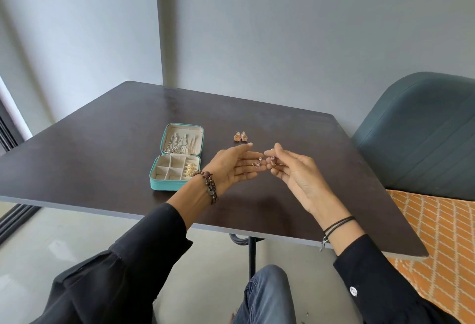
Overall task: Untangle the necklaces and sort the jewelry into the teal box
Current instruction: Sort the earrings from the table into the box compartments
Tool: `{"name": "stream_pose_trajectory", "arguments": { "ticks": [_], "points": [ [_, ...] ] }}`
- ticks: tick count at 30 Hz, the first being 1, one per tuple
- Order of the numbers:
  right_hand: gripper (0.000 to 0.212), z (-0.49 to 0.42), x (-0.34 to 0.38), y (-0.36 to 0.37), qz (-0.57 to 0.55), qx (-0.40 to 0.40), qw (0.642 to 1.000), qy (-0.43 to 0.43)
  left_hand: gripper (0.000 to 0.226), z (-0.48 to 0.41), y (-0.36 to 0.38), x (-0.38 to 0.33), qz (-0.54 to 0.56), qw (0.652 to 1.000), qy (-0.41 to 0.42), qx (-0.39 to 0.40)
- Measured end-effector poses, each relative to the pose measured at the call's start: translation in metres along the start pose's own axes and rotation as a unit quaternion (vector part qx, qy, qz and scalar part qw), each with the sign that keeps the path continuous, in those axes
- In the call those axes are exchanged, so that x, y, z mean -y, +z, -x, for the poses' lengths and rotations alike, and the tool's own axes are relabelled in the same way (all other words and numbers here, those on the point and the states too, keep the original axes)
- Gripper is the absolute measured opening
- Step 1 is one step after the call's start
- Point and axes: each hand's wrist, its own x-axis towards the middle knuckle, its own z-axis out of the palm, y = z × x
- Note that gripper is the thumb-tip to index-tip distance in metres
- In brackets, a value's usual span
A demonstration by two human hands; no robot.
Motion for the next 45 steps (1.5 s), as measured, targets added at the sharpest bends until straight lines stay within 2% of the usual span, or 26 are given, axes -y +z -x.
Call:
{"name": "stream_pose_trajectory", "arguments": {
  "ticks": [3, 6, 8, 12, 17, 22, 34, 41, 45],
  "points": [
    [0.022, -0.009, -0.002, 0.004, 0.026, 0.006, 1.000, -0.003, 0.022, -0.005, -0.002, -0.001, -0.069, 0.996, 0.053, -0.010],
    [0.018, -0.023, -0.007, 0.007, 0.135, 0.008, 0.990, -0.029, 0.015, -0.017, -0.006, -0.001, -0.178, 0.978, 0.099, -0.049],
    [0.017, -0.035, -0.013, 0.013, 0.224, -0.012, 0.973, -0.049, 0.017, -0.029, -0.007, 0.001, -0.234, 0.961, 0.108, -0.104],
    [0.013, -0.061, -0.024, 0.026, 0.300, -0.076, 0.948, -0.069, 0.009, -0.055, -0.005, 0.005, -0.341, 0.910, 0.120, -0.202],
    [0.016, -0.080, -0.021, 0.037, 0.378, -0.098, 0.918, -0.063, 0.007, -0.080, -0.006, -0.001, -0.418, 0.867, 0.100, -0.253],
    [0.019, -0.093, -0.020, 0.046, 0.449, -0.069, 0.889, -0.058, 0.015, -0.095, -0.010, -0.006, -0.467, 0.841, 0.092, -0.256],
    [0.021, -0.104, -0.022, 0.040, 0.468, -0.083, 0.876, -0.077, 0.021, -0.099, -0.014, -0.007, -0.508, 0.808, 0.131, -0.266],
    [0.014, -0.078, -0.015, 0.014, 0.453, -0.092, 0.881, -0.097, 0.018, -0.076, 0.008, 0.002, -0.512, 0.810, 0.181, -0.224],
    [0.011, -0.058, -0.012, -0.011, 0.453, -0.115, 0.878, -0.107, 0.018, -0.067, 0.029, 0.015, -0.498, 0.824, 0.204, -0.178]
  ]
}}
